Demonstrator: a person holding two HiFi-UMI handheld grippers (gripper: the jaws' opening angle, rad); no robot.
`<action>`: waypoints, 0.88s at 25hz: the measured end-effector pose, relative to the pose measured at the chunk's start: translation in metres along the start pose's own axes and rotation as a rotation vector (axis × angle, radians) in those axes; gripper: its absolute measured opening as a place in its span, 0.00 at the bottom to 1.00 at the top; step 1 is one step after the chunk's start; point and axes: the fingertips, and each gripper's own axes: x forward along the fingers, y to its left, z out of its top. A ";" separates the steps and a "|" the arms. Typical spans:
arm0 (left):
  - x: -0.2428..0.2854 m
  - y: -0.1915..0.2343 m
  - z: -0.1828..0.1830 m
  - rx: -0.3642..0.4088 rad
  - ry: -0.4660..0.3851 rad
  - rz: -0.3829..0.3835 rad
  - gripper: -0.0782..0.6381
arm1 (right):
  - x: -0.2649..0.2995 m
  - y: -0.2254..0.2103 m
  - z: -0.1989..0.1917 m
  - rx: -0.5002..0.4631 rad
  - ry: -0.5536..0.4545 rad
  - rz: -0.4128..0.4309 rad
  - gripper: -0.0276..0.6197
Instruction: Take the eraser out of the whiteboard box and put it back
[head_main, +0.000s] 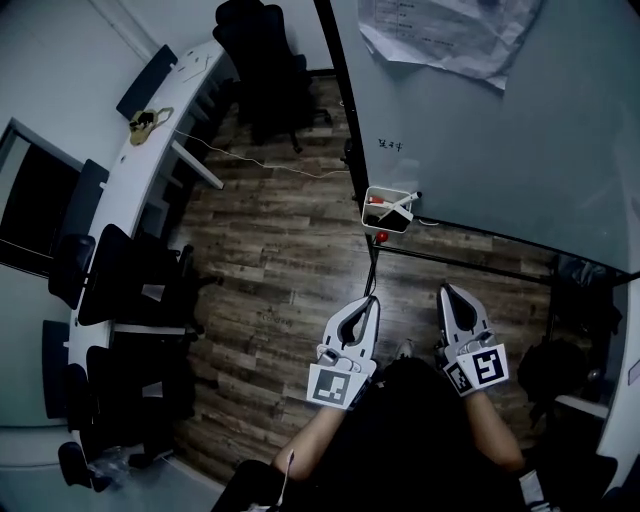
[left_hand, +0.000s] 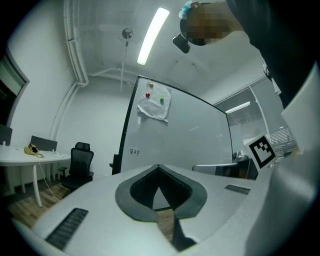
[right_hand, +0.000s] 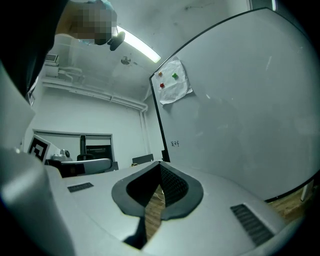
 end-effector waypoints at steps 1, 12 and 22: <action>0.004 -0.001 0.001 0.005 0.000 0.007 0.12 | 0.005 -0.005 0.001 -0.001 0.000 0.009 0.06; 0.034 0.018 -0.003 0.000 0.011 0.075 0.12 | 0.047 -0.028 -0.013 0.005 0.047 0.077 0.06; 0.075 0.055 -0.018 -0.012 0.030 0.060 0.12 | 0.093 -0.046 -0.040 -0.016 0.100 0.082 0.06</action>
